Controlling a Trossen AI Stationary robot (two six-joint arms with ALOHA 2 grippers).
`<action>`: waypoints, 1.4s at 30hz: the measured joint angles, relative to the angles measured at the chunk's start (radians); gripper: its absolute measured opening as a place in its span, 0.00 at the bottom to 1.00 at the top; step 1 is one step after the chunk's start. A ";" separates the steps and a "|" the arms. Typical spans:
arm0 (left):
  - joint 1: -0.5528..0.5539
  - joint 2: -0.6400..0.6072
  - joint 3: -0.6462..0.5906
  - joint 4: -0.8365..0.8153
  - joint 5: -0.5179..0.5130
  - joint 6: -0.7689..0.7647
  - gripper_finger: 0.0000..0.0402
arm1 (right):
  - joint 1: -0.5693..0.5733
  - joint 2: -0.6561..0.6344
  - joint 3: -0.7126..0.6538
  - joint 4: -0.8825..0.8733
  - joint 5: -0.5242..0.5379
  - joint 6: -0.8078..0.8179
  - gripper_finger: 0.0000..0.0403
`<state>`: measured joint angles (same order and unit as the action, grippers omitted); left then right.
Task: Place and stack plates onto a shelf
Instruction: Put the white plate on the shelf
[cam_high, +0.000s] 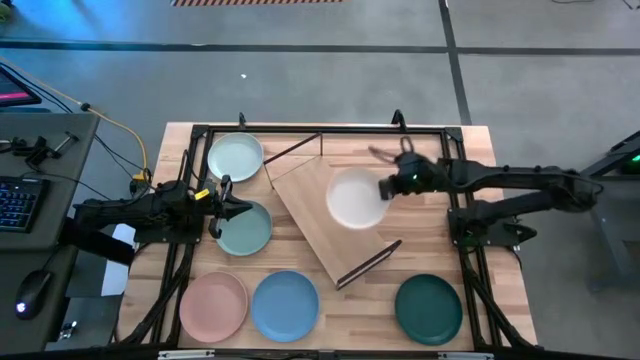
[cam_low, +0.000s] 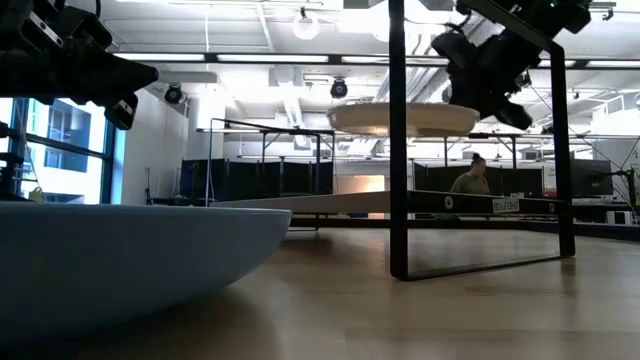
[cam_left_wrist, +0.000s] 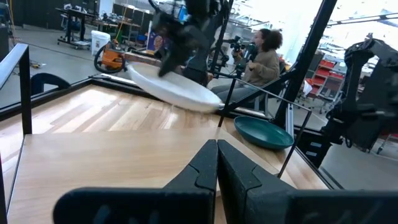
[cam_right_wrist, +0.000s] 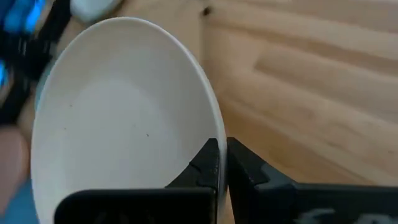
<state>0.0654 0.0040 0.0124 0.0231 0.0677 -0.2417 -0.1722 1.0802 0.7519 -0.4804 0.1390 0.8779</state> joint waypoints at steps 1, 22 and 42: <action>0.000 0.000 0.000 0.000 0.000 0.000 0.00 | 0.024 0.023 0.004 0.012 -0.002 -0.024 0.00; 0.000 0.000 0.000 0.000 0.000 0.000 0.00 | 0.153 0.420 0.152 0.035 -0.199 -0.337 0.00; 0.000 0.000 0.000 0.000 0.000 0.000 0.00 | 0.140 0.422 0.151 0.014 -0.163 -0.353 0.00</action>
<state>0.0654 0.0040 0.0124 0.0227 0.0677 -0.2420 -0.0322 1.5017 0.9024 -0.4664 -0.0235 0.5246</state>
